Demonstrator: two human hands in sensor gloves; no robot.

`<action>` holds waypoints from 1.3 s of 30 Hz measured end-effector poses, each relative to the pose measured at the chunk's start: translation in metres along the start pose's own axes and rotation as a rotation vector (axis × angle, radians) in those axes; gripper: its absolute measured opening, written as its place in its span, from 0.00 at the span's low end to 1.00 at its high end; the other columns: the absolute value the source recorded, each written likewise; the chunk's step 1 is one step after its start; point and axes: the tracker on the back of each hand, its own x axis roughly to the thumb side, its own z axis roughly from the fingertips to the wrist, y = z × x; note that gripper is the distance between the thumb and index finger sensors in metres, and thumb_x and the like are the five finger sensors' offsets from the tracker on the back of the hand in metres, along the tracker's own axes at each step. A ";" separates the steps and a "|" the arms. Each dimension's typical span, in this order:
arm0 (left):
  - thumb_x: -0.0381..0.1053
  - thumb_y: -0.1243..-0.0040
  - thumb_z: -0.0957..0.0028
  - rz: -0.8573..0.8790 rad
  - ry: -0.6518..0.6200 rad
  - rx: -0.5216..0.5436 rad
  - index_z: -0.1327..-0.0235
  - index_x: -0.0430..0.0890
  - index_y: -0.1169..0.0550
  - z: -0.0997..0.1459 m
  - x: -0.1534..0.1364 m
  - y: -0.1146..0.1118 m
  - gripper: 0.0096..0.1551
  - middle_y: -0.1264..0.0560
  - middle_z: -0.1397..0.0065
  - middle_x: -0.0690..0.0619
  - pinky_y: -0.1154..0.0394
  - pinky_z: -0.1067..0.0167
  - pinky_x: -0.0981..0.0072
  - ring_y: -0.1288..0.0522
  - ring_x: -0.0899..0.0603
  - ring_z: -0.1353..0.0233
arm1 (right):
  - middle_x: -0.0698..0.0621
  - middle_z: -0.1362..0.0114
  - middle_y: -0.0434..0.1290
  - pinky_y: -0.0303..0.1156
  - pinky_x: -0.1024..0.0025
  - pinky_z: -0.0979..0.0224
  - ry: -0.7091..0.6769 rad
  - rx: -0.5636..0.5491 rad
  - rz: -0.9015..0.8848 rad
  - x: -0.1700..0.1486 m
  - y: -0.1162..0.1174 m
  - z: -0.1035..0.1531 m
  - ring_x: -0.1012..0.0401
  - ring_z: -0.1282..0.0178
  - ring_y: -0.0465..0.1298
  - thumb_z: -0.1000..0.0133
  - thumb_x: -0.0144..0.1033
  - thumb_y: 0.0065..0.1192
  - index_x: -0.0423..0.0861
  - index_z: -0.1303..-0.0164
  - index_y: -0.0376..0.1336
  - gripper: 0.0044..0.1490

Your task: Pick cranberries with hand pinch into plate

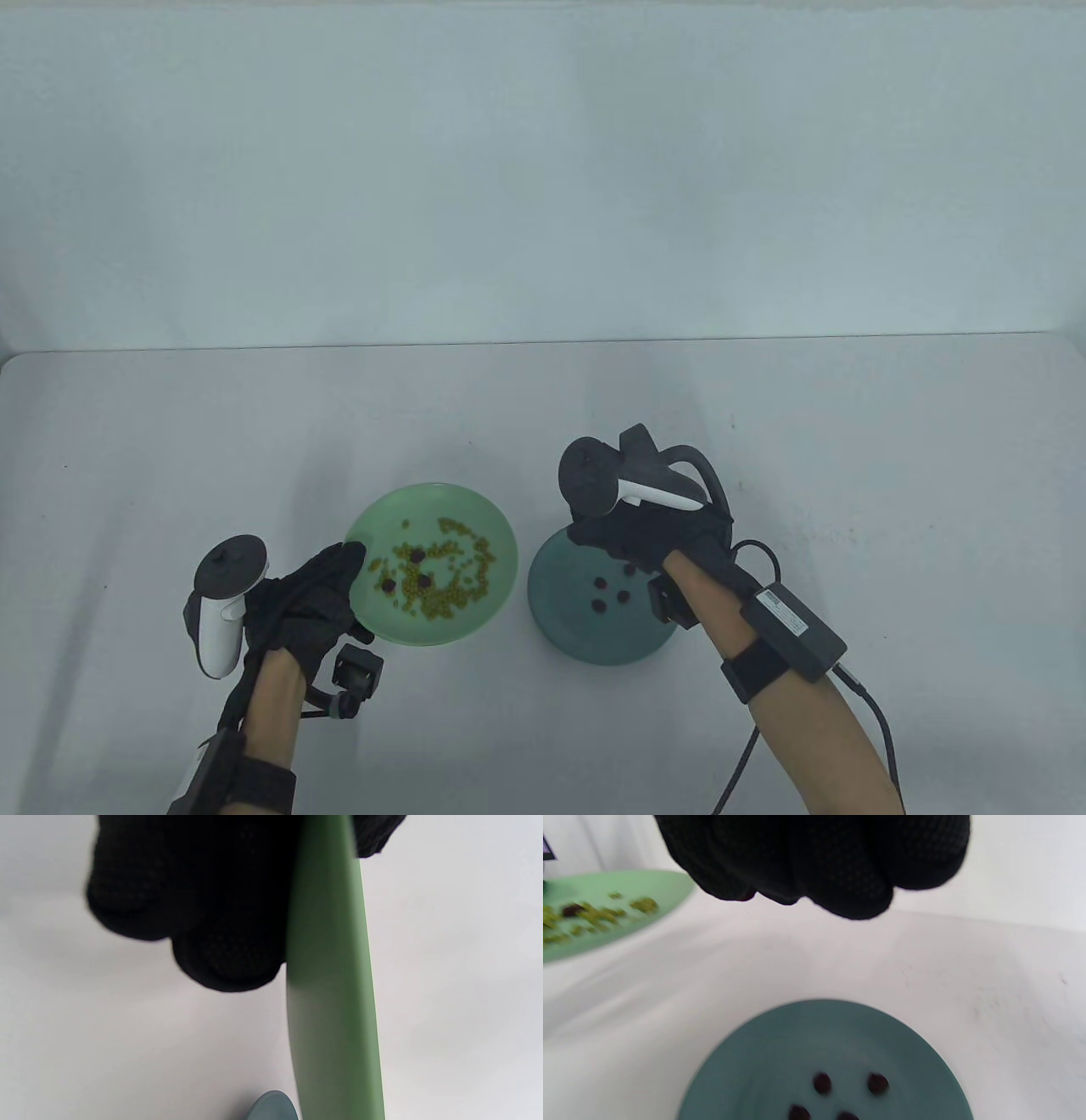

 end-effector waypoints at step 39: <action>0.51 0.53 0.34 0.004 -0.004 -0.002 0.37 0.33 0.25 0.000 0.000 0.001 0.26 0.16 0.50 0.42 0.14 0.65 0.63 0.11 0.43 0.63 | 0.62 0.62 0.79 0.80 0.70 0.53 0.240 0.143 0.022 -0.036 0.075 -0.049 0.67 0.63 0.82 0.42 0.51 0.65 0.44 0.35 0.70 0.31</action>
